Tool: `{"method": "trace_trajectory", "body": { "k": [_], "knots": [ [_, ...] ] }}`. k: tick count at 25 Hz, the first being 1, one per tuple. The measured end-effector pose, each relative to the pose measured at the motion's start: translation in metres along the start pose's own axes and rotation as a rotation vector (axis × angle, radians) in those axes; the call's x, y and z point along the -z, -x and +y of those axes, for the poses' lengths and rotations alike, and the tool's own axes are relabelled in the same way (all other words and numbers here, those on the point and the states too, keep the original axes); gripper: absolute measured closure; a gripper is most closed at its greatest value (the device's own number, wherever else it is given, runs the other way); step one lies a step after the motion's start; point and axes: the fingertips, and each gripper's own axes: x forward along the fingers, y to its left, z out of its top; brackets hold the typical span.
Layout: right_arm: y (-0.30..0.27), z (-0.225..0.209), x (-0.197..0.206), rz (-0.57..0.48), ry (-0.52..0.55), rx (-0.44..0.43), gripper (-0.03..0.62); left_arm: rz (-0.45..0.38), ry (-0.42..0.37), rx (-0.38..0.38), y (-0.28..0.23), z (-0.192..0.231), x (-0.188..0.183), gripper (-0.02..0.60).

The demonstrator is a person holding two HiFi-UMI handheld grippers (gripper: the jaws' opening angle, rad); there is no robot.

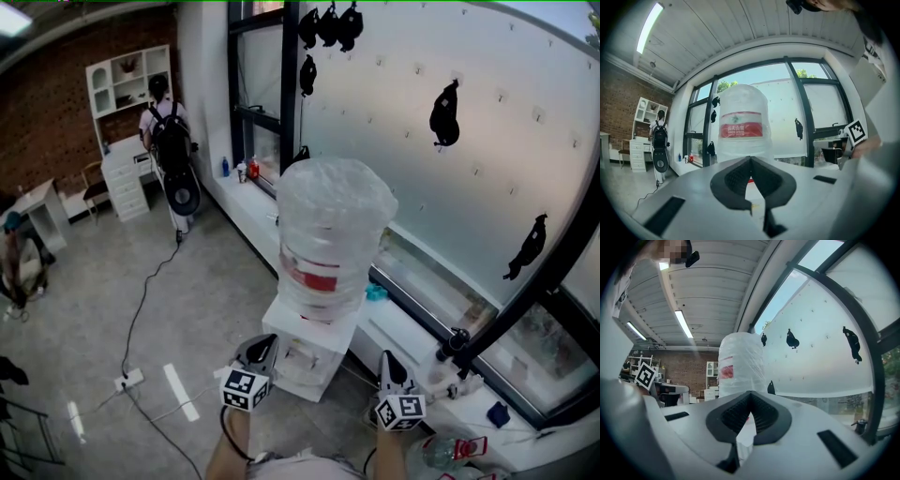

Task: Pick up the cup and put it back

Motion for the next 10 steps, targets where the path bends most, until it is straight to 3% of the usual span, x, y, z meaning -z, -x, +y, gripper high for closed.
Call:
{"method": "trace_trajectory", "body": {
  "k": [10],
  "knots": [
    [0.0000, -0.0032, 0.0017, 0.003, -0.042, 0.000, 0.579, 0.001, -0.043, 0.002, -0.0033, -0.0070, -0.0002, 0.557]
  ]
}}
